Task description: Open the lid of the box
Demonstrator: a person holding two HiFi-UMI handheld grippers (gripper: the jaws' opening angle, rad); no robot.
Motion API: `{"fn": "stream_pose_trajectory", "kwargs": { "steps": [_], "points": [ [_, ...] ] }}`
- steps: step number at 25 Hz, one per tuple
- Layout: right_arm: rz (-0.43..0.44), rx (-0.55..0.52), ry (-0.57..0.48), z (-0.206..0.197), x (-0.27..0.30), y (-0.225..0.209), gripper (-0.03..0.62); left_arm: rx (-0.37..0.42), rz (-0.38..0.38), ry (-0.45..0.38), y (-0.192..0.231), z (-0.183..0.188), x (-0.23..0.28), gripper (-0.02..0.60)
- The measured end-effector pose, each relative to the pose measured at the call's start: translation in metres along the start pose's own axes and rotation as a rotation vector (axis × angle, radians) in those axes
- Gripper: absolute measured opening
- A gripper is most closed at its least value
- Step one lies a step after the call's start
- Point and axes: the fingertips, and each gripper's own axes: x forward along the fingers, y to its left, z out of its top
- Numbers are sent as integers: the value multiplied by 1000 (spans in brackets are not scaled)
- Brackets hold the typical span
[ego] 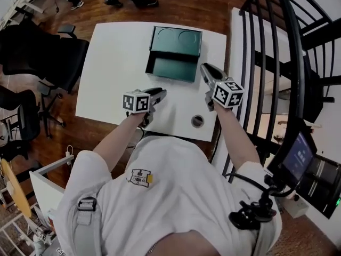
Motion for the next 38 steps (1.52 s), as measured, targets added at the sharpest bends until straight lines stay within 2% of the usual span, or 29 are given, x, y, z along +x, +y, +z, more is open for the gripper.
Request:
{"fn": "stream_pose_trajectory", "kwargs": {
  "steps": [1, 2, 4, 8, 11, 15, 23, 38],
  "points": [
    [40, 20, 0, -13, -14, 20, 44, -2, -18, -39, -10, -6, -14, 90],
    [71, 49, 6, -28, -25, 38, 35, 7, -28, -74, -18, -11, -26, 42],
    [108, 115, 29, -64, -41, 69, 21, 37, -29, -113, -23, -25, -44, 0],
    [127, 187, 117, -138, -50, 103, 0, 42, -45, -112, -8, -52, -55, 0],
    [99, 219, 156, -170, -48, 113, 0, 68, -65, -89, 6, -59, -59, 0],
    [62, 241, 138, -174, -43, 110, 0, 98, -89, -79, 12, -60, -55, 0],
    [27, 197, 114, -157, -36, 119, 0, 114, -150, -69, 0, -64, -63, 0],
    [6, 141, 139, -156, -17, 135, 0, 124, -181, -81, 1, -54, -77, 0]
  ]
}}
